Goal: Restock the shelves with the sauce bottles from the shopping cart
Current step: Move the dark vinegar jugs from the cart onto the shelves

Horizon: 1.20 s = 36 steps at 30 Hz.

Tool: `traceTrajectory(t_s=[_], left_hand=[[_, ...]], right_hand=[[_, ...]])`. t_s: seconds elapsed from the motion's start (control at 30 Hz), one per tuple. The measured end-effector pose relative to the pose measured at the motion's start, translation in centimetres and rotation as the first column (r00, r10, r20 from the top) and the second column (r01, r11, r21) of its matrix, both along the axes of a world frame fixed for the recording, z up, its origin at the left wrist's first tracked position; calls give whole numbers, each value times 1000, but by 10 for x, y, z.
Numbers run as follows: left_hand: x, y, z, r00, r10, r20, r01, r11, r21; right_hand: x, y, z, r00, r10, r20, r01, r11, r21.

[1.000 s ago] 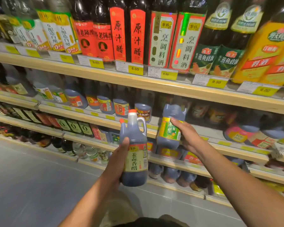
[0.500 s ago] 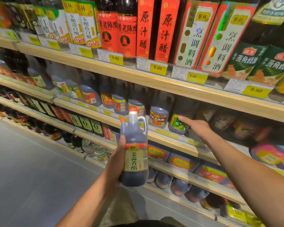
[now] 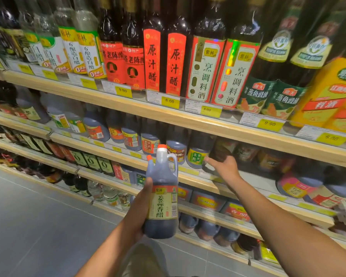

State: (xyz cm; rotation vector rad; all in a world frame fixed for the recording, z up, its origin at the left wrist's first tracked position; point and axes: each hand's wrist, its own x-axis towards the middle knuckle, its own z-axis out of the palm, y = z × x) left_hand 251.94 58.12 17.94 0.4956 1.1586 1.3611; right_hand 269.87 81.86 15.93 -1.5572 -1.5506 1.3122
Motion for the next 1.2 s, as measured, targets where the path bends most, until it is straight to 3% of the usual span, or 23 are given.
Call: traceTrajectory(t_s=[0.13,0.3,0.43,0.63,0.83,0.93,1.2], left_hand=[[25,2,20,998,-45,52,46,999,-14],[60,6,31,993,-75,94,76,997,-9],[91,12,36,986,-91,140,96,995,-27],[126,20,38,990,-108,90,112,993,-33],[134,27,29,984,-141,107,154,979,-131],[135,33,25,985,-162,68,167,982,-86],[139,52,18,978,-88,-187,77,995,-65]], right_hand=[[35,-49,19,972,39,-230,-50,998,-45],[64,-123,62,939,193,-286,-264,936,-234],[84,-165,87,893,327,-309,-398,895,-202],[101,-191,93,912,209,-354,-300,927,-225],[112,-194,87,922,108,-373,-198,957,-213],[116,-189,82,923,70,-378,-166,960,-227],[116,-163,62,947,86,-308,-138,979,-149]])
